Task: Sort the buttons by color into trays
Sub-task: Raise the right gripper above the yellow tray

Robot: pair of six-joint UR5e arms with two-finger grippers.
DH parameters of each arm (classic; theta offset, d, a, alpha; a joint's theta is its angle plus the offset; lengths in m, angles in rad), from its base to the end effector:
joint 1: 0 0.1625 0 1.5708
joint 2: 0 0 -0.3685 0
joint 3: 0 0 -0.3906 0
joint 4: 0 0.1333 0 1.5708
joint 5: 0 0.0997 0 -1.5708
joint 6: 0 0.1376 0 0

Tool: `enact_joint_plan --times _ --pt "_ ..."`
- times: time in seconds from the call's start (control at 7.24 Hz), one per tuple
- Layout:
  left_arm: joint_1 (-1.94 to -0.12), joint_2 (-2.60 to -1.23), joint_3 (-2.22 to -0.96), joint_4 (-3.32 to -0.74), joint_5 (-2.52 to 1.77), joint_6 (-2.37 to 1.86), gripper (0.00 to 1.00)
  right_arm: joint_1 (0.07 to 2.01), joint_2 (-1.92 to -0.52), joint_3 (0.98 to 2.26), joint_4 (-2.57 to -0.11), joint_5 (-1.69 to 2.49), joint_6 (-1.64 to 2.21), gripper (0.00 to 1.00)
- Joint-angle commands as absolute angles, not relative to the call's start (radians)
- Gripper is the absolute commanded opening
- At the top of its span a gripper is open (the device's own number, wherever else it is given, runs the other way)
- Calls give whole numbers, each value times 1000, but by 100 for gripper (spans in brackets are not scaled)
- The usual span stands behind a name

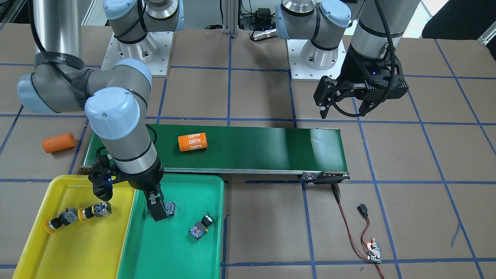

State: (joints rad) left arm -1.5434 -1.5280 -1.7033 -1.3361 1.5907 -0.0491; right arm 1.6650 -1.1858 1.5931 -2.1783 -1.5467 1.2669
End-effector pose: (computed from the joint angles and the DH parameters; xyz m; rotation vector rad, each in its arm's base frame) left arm -0.1170 -0.4952 0.3739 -0.1214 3.1127 -0.2265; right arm 0.1945 -0.6065 0.2343 1.6512 2.4923 -0.2107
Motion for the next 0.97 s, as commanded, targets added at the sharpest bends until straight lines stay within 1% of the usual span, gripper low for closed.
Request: enact_joint_plan --times 0.0,0.28,0.41,0.55,0.69,0.83 --pt "-1543 -1526 -1703 -1336 1591 -49 100 1612 -1354 1598 -1946 -1618 1038 100" --pt "-1543 -1526 -1704 -1336 1589 -49 100 1563 -1489 1598 -1725 -1623 750 100" --pt "-1543 -1526 -1704 -1336 1589 -49 100 1556 -1558 1598 -1629 -1621 673 100" --pt "-1543 -1526 -1704 -1336 1589 -49 100 1557 -1595 1601 -1565 -1621 660 100" --pt "-1543 -1526 -1704 -1336 1589 -49 100 1554 -1597 1601 -1560 -1623 564 100" --pt "-1543 -1526 -1704 -1336 1589 -49 100 1555 -1604 1598 -1571 -1603 378 100"
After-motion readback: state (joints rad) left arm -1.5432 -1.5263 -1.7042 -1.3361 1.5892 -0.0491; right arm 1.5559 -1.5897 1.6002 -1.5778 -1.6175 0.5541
